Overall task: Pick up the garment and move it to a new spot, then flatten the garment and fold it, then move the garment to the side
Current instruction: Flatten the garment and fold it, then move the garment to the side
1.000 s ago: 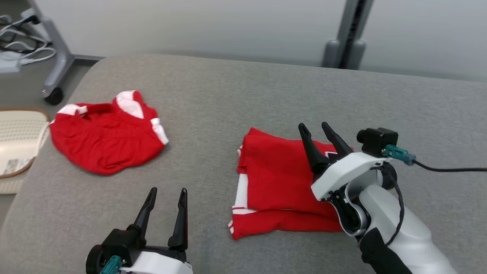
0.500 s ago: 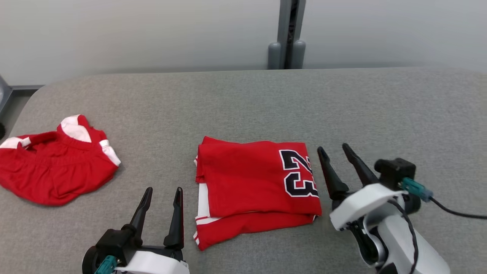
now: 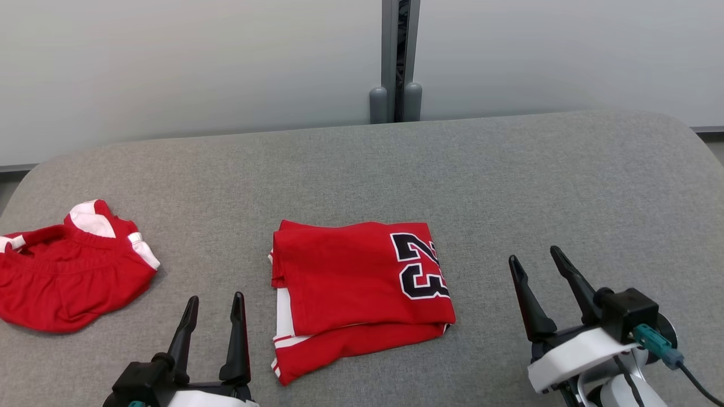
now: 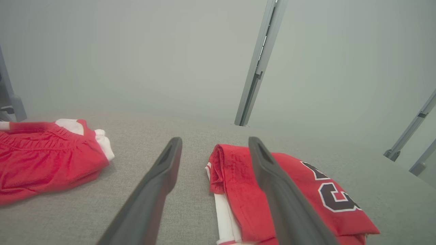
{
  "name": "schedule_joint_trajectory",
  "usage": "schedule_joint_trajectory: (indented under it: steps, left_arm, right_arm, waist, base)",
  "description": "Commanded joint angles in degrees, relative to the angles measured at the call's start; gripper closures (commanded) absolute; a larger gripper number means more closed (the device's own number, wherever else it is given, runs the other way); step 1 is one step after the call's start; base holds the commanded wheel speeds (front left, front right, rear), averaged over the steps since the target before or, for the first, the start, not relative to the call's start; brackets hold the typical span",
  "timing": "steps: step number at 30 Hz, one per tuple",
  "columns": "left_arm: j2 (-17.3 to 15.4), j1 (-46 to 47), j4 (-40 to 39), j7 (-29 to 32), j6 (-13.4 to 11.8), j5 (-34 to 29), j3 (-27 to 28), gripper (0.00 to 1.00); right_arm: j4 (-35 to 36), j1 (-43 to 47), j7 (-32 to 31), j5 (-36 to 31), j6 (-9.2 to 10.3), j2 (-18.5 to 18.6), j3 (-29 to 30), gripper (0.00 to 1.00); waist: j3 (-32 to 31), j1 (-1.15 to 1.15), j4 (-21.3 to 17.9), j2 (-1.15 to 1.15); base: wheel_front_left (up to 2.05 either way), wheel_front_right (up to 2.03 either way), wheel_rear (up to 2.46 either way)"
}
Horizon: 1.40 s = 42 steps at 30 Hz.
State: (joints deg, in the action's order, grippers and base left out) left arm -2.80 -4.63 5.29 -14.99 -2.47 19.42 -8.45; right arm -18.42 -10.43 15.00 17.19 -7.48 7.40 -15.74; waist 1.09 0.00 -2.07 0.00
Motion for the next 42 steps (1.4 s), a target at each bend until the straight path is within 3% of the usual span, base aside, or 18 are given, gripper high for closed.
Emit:
schedule_joint_trajectory:
  steps: [1,17,35,39,42]
  left_arm:
    - [-0.2,-0.64,-0.68,-0.21,-0.43,0.28,0.41,0.0]
    - [-0.21,-3.57,-3.73,-0.21,-1.71,-5.68,1.44,0.0]
    - [-0.21,-3.76,-3.8,-0.21,-1.18,-6.68,1.1,0.0]
    - [-0.21,-3.16,-3.45,-0.21,-0.96,-6.9,1.0,0.0]
    - [-0.21,-2.64,-3.18,-0.21,-0.68,-7.01,0.72,0.0]
  right_arm:
    - [1.16,1.42,0.28,-1.02,-0.04,0.12,0.49,0.0]
    - [4.69,7.3,0.28,-3.22,-0.04,-1.57,2.73,0.0]
    - [3.74,7.29,0.28,-3.08,-0.04,-2.42,3.02,0.0]
    - [2.13,6.51,0.28,-0.89,-0.04,-2.77,2.22,0.0]
    - [-1.54,5.11,0.28,6.65,-0.04,-3.56,2.38,0.0]
  waist:
    - [-0.3,0.0,-0.09,0.0]
    - [-2.36,0.0,0.55,0.0]
    - [-2.33,0.0,0.6,0.0]
    - [-2.04,0.0,0.74,0.0]
    - [-1.67,0.0,1.17,0.0]
  base:
    - [0.0,0.0,0.0]
    - [0.0,0.0,0.0]
    - [0.0,0.0,0.0]
    - [0.0,0.0,0.0]
    - [0.0,0.0,0.0]
